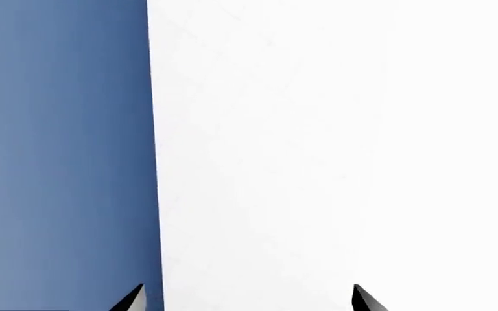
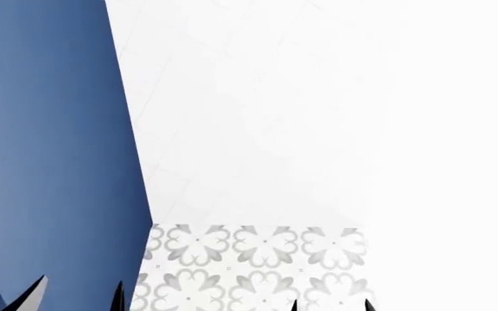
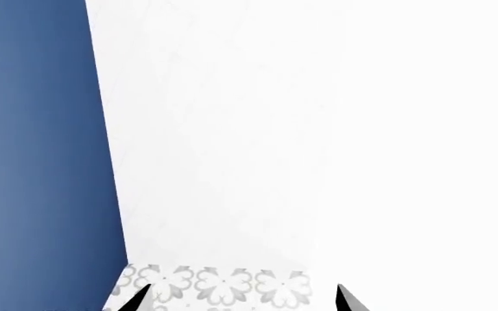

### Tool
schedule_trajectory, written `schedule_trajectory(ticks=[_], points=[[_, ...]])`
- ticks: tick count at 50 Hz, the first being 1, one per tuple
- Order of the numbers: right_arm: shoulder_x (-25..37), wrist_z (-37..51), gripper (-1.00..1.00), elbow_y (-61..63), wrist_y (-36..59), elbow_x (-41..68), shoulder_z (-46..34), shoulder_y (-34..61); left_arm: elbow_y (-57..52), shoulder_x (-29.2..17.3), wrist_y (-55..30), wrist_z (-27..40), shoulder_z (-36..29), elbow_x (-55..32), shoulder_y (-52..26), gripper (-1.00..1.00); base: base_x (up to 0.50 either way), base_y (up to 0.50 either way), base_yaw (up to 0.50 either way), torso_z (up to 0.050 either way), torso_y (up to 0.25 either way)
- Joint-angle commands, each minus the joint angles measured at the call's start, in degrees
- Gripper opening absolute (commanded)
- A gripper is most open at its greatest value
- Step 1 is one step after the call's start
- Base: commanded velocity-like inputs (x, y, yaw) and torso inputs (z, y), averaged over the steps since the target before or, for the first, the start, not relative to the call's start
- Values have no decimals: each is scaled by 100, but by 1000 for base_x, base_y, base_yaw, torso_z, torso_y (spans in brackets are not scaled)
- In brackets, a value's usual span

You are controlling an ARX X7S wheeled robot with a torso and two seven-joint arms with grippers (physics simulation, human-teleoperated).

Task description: Close the fridge door

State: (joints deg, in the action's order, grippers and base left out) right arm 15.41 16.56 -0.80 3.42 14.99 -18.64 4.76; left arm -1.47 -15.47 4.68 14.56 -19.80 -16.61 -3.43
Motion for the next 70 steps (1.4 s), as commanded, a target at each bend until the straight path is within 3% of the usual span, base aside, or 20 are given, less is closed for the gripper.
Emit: schedule_trajectory(ticks=[1,27,32,37,39,40,43,48,56,60,70], points=[[59,31,100,45,59,-117,-110,20,17,-3,16,21,-26,-9,-6,100,102,500,0,0,0],[24,48,100,-24,-93,99,-31,4,-56,-69,-2,83,-50,-50,6,100,36,178,0,0,0],[-2,34,100,-124,-103,123,-43,48,-977,-258,-525,349,137,-337,16,100,0,0,0,0,0],[-57,13,100,-311,-192,114,-66,112,-3355,-877,-2024,1287,917,-1629,-253,100,0,0,0,0,0],[-88,14,100,-365,-199,103,-86,152,-5074,-1625,-3132,2223,1521,-2672,-960,100,0,0,0,0,0],[-108,4,100,-436,-242,77,-107,170,-5417,-1863,-3423,2568,1769,-3267,-1316,100,0,0,0,0,0],[-169,-26,100,-628,-310,61,-132,277,-5536,-2581,-3922,3313,2296,-4704,-2163,100,0,0,0,0,0],[-251,-62,100,-870,-377,78,-146,409,-5506,-3311,-4032,3709,2819,-5456,-2526,100,0,0,0,0,0],[-338,-103,100,-1127,-442,84,-188,558,-4941,-3738,-4091,3570,3221,-4915,-2423,100,0,0,0,0,0],[-354,-110,100,-1188,-476,85,-199,593,-4309,-3579,-3934,3338,3127,-4190,-2207,100,0,0,0,0,0],[-330,-112,100,-1155,-481,135,-204,567,-3291,-3434,-3542,3084,3199,-3316,-1943,100,0,0,0,0,0]])
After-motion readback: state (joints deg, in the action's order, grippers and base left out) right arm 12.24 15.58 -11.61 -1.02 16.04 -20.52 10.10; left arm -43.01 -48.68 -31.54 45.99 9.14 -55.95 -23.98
